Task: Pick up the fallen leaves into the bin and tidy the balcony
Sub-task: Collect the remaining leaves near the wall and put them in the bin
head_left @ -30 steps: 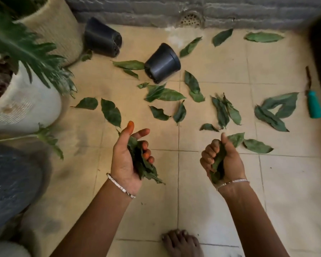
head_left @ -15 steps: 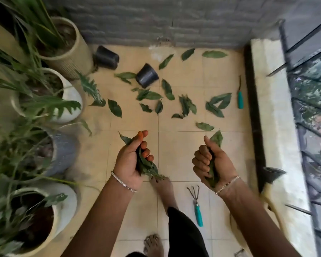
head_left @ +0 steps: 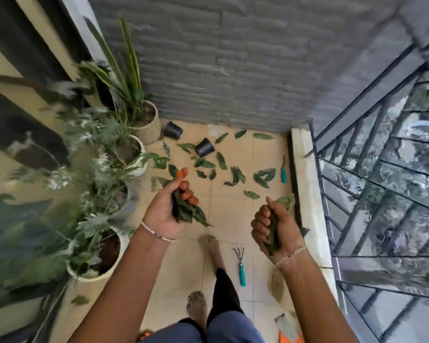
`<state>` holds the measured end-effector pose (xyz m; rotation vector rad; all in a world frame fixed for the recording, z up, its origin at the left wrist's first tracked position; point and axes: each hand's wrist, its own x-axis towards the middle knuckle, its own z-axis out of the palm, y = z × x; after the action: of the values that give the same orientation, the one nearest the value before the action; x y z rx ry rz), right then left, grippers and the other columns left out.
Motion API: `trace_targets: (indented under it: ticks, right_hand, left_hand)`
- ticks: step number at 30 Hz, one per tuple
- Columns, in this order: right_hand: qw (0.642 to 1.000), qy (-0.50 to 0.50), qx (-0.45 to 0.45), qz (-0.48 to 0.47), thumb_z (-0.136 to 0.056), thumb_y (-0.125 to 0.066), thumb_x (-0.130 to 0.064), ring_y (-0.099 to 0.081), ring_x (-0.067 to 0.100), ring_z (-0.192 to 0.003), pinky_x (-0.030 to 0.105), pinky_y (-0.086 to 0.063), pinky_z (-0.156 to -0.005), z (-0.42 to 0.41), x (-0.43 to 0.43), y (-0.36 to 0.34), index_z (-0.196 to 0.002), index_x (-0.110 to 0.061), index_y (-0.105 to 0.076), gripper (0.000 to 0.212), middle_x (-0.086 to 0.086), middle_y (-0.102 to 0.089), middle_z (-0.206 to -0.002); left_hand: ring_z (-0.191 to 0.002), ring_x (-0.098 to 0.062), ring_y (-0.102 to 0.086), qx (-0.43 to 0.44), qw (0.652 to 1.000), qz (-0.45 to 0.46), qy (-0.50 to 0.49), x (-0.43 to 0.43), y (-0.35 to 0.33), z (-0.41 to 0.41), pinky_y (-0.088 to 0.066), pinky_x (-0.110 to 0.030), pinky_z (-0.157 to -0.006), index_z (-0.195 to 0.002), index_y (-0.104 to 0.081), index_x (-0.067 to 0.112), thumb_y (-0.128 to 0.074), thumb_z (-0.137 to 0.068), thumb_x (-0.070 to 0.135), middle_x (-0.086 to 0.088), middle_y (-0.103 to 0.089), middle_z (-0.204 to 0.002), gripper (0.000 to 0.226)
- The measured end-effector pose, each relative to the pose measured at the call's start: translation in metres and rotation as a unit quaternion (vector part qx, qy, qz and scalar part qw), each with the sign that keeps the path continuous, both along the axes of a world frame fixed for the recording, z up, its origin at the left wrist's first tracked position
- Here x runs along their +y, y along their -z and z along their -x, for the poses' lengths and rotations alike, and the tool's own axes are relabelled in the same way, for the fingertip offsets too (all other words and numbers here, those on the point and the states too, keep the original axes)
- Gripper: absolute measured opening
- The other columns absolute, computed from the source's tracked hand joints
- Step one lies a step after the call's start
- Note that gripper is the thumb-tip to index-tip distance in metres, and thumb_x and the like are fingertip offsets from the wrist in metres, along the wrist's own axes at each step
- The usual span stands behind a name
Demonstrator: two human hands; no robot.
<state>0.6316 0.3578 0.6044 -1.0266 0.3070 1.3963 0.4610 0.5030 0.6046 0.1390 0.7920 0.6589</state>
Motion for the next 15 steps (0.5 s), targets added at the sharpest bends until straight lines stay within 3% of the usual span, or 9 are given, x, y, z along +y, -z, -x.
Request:
trace_targets:
  ticks: [7,15]
  right_hand:
    - [0.997,-0.060,-0.013,-0.038,-0.095,-0.050,-0.031,-0.031,0.008,-0.037,0.017,-0.023,-0.029,0.062,-0.042,-0.077,-0.057,-0.017,-0.046,0.040,-0.003,-0.032,-0.051]
    - [0.972,-0.177,-0.140,-0.064,-0.098,-0.048,-0.029,-0.035,0.011,-0.037,0.018,-0.026,-0.030,0.121,-0.073,-0.133,-0.058,-0.015,-0.050,0.043,0.001,-0.037,-0.052]
  left_hand:
    - [-0.042,-0.006,-0.041,-0.075,0.996,0.017,-0.042,-0.067,-0.061,0.080,-0.040,-0.018,-0.043,-0.094,-0.062,0.016,-0.043,-0.102,0.026,0.008,-0.047,-0.058,0.022]
    - [-0.040,-0.007,-0.041,-0.086,0.980,0.004,-0.178,-0.135,-0.085,0.170,-0.040,-0.017,-0.040,-0.092,-0.063,0.016,-0.050,-0.095,0.022,0.007,-0.047,-0.056,0.015]
